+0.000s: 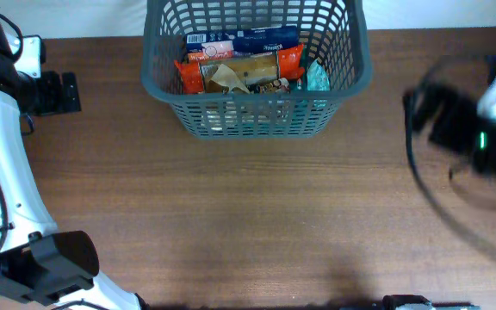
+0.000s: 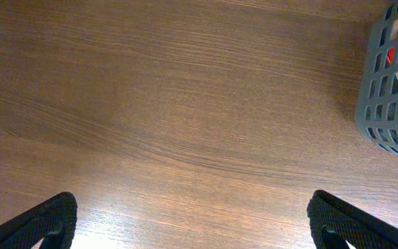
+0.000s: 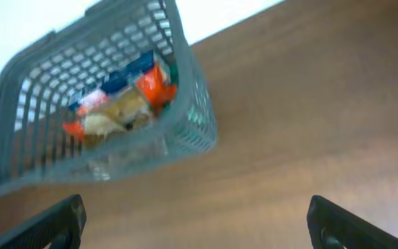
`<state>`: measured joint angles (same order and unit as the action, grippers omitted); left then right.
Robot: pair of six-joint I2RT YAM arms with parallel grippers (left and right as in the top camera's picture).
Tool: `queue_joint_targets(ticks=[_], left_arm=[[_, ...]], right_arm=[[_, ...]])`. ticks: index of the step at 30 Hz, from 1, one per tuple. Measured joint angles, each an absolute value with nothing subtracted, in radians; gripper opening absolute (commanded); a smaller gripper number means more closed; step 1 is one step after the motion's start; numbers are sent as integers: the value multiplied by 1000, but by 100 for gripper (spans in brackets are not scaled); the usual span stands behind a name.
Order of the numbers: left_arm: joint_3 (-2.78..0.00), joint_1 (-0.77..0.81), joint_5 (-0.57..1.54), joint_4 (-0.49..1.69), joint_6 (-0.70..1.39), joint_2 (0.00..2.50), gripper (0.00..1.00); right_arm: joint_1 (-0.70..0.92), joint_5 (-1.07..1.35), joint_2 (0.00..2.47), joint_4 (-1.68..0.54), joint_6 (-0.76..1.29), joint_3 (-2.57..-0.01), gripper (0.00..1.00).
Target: Pack container
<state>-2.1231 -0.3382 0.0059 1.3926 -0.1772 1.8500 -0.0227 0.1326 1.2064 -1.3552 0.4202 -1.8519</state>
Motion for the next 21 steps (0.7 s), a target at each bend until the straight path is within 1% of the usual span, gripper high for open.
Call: queue_joint_targets(ticks=[4,8,11,13,16,21], left_arm=[[-2122,-338,10,1392,-177,1850,99],[-2122,-338,12,1392,-175,1850,99],[-2122,-338,12,1392,-174,1850,99],[-2122,-338,12,1392,-175,1850,99],[-2122,-338,12,1392,-174,1850,99],[-2122,-338,12,1392,-175,1850,99]], right_arm=[[-20,59,937,-1248,420,-1564,99],[-19,-118,623,-934,422,-1226,99],[-19,-208,440,-738,422,-994,99],[-19,-242,347,-625,423,-841,99],[-19,-273,264,-532,422,-660,99],[-19,-305,192,-508,422,-447,99]])
